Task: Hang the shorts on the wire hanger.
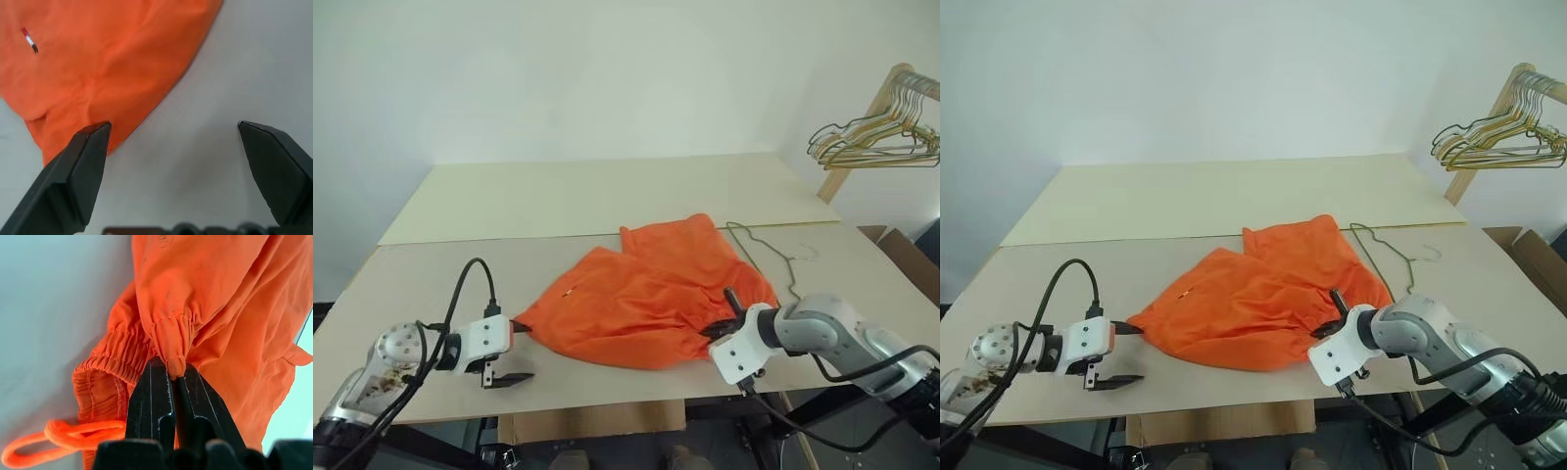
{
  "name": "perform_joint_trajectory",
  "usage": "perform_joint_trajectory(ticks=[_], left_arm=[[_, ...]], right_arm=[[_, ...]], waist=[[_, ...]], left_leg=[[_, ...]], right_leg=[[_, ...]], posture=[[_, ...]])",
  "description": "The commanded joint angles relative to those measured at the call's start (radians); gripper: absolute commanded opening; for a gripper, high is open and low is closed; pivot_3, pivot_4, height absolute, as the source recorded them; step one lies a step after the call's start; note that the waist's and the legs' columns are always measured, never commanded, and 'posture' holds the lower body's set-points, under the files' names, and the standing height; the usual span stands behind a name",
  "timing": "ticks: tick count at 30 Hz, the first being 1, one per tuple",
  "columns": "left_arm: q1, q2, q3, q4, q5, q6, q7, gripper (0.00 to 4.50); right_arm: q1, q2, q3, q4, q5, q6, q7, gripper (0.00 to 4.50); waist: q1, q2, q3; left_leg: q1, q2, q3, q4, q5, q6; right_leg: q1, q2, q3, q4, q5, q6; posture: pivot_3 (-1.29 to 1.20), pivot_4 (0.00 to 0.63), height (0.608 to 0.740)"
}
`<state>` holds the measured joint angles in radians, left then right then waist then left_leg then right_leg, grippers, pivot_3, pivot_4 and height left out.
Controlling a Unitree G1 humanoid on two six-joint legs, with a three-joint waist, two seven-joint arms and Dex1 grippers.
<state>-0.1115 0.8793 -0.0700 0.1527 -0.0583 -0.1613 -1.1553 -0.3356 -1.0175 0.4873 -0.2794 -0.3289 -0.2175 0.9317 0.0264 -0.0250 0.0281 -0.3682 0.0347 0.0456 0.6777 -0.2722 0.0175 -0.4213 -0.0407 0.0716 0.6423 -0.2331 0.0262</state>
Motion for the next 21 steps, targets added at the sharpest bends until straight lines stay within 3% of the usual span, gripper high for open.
perform_joint_trajectory(ticks=[1, 12, 15, 21], left_arm=[[-0.079, -0.023, -0.020, 0.112, 0.045, -0.075, 0.033, 4.50], [-0.275, -0.072, -0.130, 0.468, 0.195, -0.296, 0.088, 4.50], [-0.300, -0.076, -0.153, 0.512, 0.203, -0.323, 0.073, 3.92], [-0.327, -0.086, -0.177, 0.546, 0.218, -0.353, 0.073, 2.03]], right_arm=[[0.008, 0.020, -0.059, -0.033, 0.007, 0.020, 0.011, 0.01], [0.072, 0.068, -0.115, -0.091, 0.004, 0.099, 0.041, 0.01], [0.077, 0.081, -0.121, -0.099, 0.000, 0.114, 0.045, 0.00], [0.083, 0.104, -0.127, -0.104, -0.008, 0.135, 0.045, 0.00]], waist=[[0.000, 0.000, 0.000], [-0.002, 0.006, -0.005], [-0.004, 0.010, -0.008], [-0.011, 0.011, -0.008]], left_leg=[[0.000, 0.000, 0.000, 0.000, 0.000, 0.000], [0.001, -0.001, 0.000, 0.001, 0.000, 0.000], [0.003, -0.001, 0.000, 0.001, 0.000, 0.001], [0.016, 0.000, -0.001, -0.001, 0.001, 0.001]], right_leg=[[0.000, 0.000, 0.000, 0.000, 0.000, 0.000], [0.002, 0.000, 0.000, 0.001, 0.001, -0.002], [0.004, 0.000, 0.000, 0.002, -0.001, 0.003], [0.014, 0.002, 0.000, 0.003, -0.003, 0.003]], posture=[[0.06, 0.000, 0.740], [0.03, 0.000, 0.740], [0.03, 0.000, 0.740], [0.03, 0.000, 0.740]])
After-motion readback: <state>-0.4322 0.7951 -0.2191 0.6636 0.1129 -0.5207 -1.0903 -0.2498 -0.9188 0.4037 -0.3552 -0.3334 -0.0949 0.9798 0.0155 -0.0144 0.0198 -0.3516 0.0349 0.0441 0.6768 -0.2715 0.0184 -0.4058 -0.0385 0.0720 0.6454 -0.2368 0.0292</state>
